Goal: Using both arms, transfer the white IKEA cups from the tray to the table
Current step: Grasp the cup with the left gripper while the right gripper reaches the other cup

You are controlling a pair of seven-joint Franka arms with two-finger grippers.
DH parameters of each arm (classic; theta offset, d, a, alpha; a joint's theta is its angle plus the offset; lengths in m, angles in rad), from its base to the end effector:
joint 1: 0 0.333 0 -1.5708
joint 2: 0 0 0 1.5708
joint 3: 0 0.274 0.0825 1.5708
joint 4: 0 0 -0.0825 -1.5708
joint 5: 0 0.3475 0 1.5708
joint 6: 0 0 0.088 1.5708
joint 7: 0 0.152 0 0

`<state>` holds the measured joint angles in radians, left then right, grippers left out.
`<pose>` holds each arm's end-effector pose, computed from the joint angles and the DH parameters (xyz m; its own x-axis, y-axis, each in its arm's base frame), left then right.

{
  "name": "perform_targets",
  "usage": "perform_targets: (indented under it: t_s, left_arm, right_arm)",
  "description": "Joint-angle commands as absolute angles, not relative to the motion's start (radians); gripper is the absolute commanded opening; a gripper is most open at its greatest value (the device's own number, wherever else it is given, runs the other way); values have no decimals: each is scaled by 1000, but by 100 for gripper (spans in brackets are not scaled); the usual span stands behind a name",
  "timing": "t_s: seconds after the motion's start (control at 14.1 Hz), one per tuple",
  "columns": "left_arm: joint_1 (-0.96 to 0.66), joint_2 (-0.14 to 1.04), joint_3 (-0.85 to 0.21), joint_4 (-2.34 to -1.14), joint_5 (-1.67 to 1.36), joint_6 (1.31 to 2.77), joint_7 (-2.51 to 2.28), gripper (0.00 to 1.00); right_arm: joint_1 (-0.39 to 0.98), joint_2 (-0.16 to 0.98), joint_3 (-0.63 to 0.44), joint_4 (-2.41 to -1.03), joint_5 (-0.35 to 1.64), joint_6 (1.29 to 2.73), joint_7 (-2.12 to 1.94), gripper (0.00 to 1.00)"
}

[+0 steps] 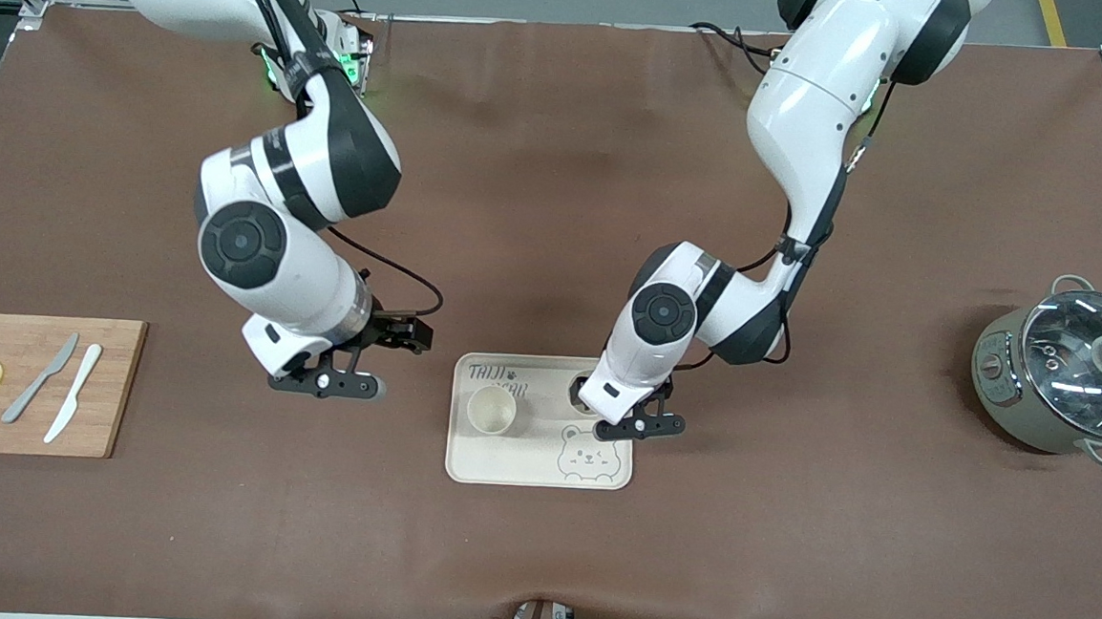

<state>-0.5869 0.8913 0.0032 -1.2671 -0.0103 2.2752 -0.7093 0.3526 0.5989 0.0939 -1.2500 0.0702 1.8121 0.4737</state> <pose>0.5877 -0.3894 0.1763 0.9875 0.1330 0.0845 0.1263 -0.9887 0.0805 0.5980 0.2836 0.3437 0.9946 -0.0563 -0.0870 -0.0642 -0.9938 -0.0904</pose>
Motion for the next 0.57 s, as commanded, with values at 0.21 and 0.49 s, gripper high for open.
perform_targets:
  t_s: [0.21, 0.49]
  left_arm:
    - [-607, 900, 14, -1252, 29, 2280, -817, 1]
    - [-609, 904, 14, -1252, 43, 2279, -821, 0]
  right_arm:
    - [394, 715, 87, -1178, 115, 1937, 492, 100]
    - [402, 768, 86, -1178, 114, 2029, 494, 100]
